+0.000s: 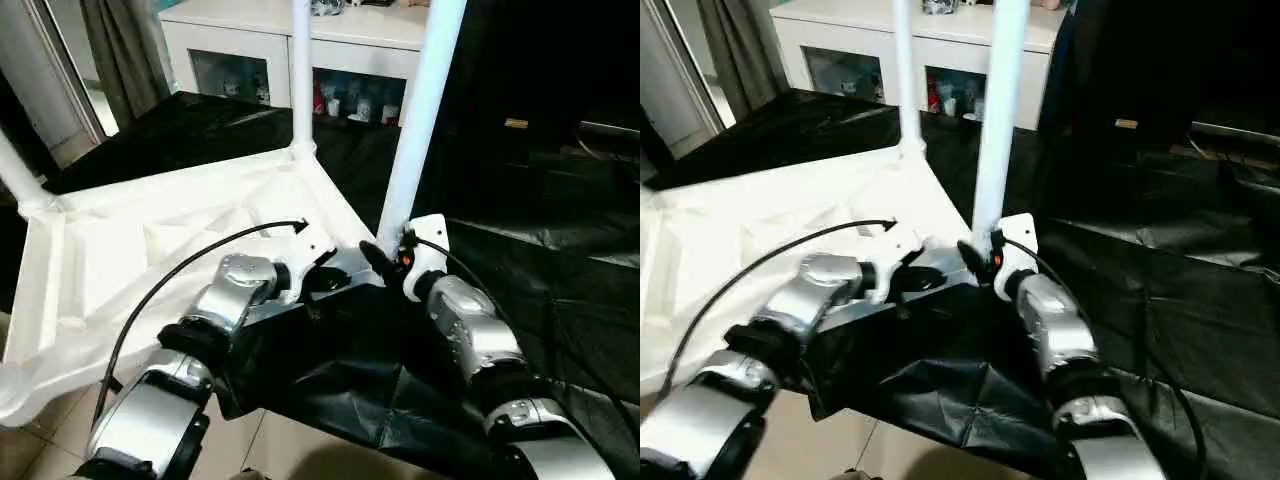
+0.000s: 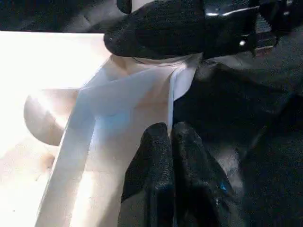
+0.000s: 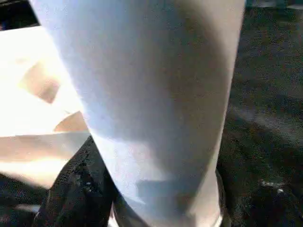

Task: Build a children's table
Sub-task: Rotate leg to tighten

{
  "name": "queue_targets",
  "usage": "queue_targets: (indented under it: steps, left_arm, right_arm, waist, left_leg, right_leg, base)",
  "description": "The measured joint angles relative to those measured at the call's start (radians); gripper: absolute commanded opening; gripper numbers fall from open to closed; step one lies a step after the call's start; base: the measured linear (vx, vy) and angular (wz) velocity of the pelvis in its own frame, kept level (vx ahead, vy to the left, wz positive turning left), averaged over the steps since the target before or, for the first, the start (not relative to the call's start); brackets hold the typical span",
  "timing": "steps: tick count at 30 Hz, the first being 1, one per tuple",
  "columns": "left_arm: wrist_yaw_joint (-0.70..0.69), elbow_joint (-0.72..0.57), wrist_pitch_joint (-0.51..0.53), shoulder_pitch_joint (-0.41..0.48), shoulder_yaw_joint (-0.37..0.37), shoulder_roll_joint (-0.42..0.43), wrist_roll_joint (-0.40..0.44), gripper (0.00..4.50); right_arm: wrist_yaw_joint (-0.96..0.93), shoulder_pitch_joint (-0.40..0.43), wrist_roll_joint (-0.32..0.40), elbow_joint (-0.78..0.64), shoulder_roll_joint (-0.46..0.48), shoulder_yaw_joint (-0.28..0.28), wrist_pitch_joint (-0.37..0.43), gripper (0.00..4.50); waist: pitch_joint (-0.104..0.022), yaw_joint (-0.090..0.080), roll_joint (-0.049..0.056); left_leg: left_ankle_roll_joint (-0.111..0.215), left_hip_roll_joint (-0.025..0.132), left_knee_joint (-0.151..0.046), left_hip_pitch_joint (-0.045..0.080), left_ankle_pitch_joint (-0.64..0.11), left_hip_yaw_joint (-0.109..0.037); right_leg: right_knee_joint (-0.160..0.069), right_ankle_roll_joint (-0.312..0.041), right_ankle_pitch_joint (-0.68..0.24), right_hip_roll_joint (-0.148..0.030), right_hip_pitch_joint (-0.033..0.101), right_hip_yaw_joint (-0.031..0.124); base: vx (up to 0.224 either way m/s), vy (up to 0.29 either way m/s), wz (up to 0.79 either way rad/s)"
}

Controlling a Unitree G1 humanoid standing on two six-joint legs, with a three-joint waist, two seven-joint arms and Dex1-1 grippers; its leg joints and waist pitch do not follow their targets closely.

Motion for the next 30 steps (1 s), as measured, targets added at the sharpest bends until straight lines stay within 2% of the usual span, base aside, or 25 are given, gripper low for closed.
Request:
queue_targets:
  steps: [2, 4, 7, 8, 13, 18, 23, 26, 30]
  left_arm:
    - [0.012, 0.016, 0.000, -0.007, 0.008, -0.006, 0.000, 0.00]
    - [0.013, 0.027, -0.003, -0.011, 0.017, -0.011, 0.000, 0.00]
    - [-0.010, 0.026, -0.005, -0.012, 0.019, 0.004, 0.000, 0.00]
    - [-0.020, 0.024, -0.005, -0.011, 0.019, 0.011, 0.000, 0.00]
    - [-0.094, 0.000, -0.006, -0.006, 0.012, 0.044, -0.010, 0.00]
    - [-0.242, -0.044, -0.025, 0.017, 0.001, 0.114, -0.032, 0.00]
    - [-0.342, -0.078, -0.025, 0.033, -0.011, 0.142, -0.042, 0.00]
    - [-0.389, -0.091, -0.024, 0.042, -0.021, 0.157, -0.053, 0.00]
    - [-0.407, -0.111, -0.021, 0.054, -0.021, 0.178, -0.054, 0.00]
  right_arm:
    - [-0.030, -0.016, -0.009, 0.021, 0.013, -0.005, -0.005, 3.10]
    - [-0.030, -0.019, -0.013, 0.029, 0.015, -0.005, -0.019, 3.24]
    - [0.022, -0.017, -0.010, 0.026, 0.015, -0.005, -0.024, 3.46]
    - [0.037, -0.016, -0.009, 0.025, 0.013, -0.005, -0.024, 3.68]
    - [0.178, -0.002, 0.002, -0.005, -0.032, 0.019, -0.019, 3.68]
    - [0.467, 0.023, 0.049, -0.046, -0.134, 0.064, -0.009, 3.68]
    - [0.596, 0.024, 0.075, -0.070, -0.168, 0.076, 0.013, 3.68]
    - [0.681, 0.024, 0.088, -0.074, -0.204, 0.080, 0.035, 3.68]
    - [0.735, 0.024, 0.099, -0.074, -0.235, 0.079, 0.043, 3.31]
  waist:
    - [0.000, -0.003, 0.003]
    - [0.000, -0.005, 0.007]
    - [0.000, -0.011, 0.009]
    - [0.000, -0.013, 0.009]
    - [0.001, -0.018, 0.010]
    - [0.007, -0.007, 0.020]
    - [0.012, 0.009, 0.030]
    - [0.013, 0.013, 0.030]
    - [0.013, 0.011, 0.030]
  left_leg:
    - [0.000, 0.000, 0.000, 0.000, 0.000, -0.001]
    - [0.000, 0.000, 0.000, 0.000, 0.000, -0.001]
    - [0.000, 0.000, -0.001, 0.000, 0.000, -0.001]
    - [0.000, 0.000, -0.001, 0.000, 0.000, -0.001]
    - [0.000, 0.000, -0.001, -0.003, 0.000, -0.002]
    - [0.001, 0.002, -0.001, -0.005, 0.000, -0.001]
    - [0.001, 0.002, 0.000, -0.006, 0.000, 0.000]
    - [0.001, 0.002, 0.001, -0.006, 0.000, 0.000]
    - [0.001, 0.002, 0.001, -0.006, 0.000, 0.000]
  right_leg:
    - [0.000, 0.000, 0.000, 0.000, 0.000, -0.001]
    - [-0.001, 0.001, 0.000, 0.000, 0.001, 0.000]
    - [-0.001, 0.000, 0.001, 0.000, 0.001, -0.001]
    - [-0.001, 0.000, 0.001, 0.000, 0.001, -0.001]
    - [-0.001, 0.000, 0.001, 0.000, -0.001, -0.002]
    - [-0.004, 0.000, 0.001, 0.001, -0.002, -0.004]
    - [-0.004, 0.000, 0.000, 0.000, -0.002, -0.004]
    - [-0.004, 0.000, 0.000, 0.000, -0.002, -0.003]
    - [-0.002, -0.001, 0.000, 0.000, -0.002, -0.004]
  base:
    - [0.000, 0.000, 0.00]
    - [0.000, 0.000, 0.00]
    - [0.000, 0.000, 0.00]
    - [0.000, 0.000, 0.00]
    - [0.000, 0.000, 0.00]
    - [0.000, 0.000, 0.00]
    - [0.000, 0.000, 0.00]
    - [0.000, 0.000, 0.00]
    - [0.000, 0.000, 0.00]
